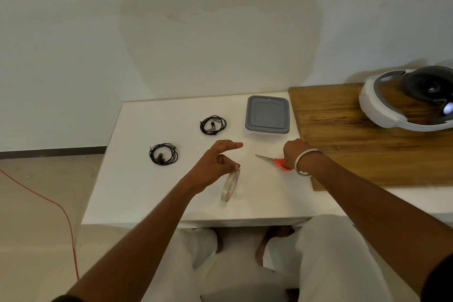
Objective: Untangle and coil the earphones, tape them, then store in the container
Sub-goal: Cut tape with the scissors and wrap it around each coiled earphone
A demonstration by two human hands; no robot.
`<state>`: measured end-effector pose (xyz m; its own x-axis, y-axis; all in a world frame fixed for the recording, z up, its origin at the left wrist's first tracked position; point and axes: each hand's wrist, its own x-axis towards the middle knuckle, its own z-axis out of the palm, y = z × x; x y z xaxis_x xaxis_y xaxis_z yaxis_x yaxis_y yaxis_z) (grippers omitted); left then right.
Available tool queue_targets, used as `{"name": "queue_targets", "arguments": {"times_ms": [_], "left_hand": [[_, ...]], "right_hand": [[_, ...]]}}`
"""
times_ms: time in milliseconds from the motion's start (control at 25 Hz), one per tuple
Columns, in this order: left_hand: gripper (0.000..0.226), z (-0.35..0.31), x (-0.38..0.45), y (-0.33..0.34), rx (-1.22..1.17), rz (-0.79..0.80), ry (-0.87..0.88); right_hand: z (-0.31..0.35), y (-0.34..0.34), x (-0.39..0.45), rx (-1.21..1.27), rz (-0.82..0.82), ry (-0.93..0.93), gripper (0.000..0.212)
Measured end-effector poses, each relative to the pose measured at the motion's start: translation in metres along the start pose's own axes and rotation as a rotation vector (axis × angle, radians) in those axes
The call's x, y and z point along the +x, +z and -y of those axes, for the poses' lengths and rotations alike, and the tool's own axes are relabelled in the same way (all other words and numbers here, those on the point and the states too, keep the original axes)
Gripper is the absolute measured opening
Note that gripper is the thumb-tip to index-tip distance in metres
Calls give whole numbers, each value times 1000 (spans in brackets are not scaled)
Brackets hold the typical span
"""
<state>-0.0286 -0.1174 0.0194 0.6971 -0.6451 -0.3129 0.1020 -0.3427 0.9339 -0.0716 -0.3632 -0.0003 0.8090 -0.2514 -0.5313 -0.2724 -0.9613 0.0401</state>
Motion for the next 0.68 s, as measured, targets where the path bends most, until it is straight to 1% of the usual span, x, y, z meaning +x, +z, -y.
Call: {"name": "queue_targets", "arguments": {"times_ms": [80,160,240,280,320,360,400,440,480,560,680], "left_hand": [[53,1,0,2,-29,-36,-1],[53,3,0,4,-32,-90,2],[52,4,2,6,-20,-156,8],[52,4,4,8,-10,-192,10],[52,5,5,10,0,-227,16],[52,5,7,12,8,-258,22],[53,6,9,14,12,-281,28],[53,6,10,16,16,-298,31],[54,6,11,18,20,-312,31],[54,5,13,22,29,-339,22],[53,5,15,22,20,-364,0]], "right_hand": [[2,4,3,-1,-5,8,29],[4,7,2,36,-45,5,34],[10,7,-3,184,-182,-54,33],[15,5,-8,344,-224,-122,28],[22,3,-13,540,-187,-196,24],[31,0,-20,704,-68,-255,29],[43,-3,-27,791,83,-287,39],[53,-4,-32,800,212,-294,49],[62,-3,-35,779,293,-293,55],[74,1,-36,731,339,-299,54],[79,5,-37,721,336,-312,37]]}}
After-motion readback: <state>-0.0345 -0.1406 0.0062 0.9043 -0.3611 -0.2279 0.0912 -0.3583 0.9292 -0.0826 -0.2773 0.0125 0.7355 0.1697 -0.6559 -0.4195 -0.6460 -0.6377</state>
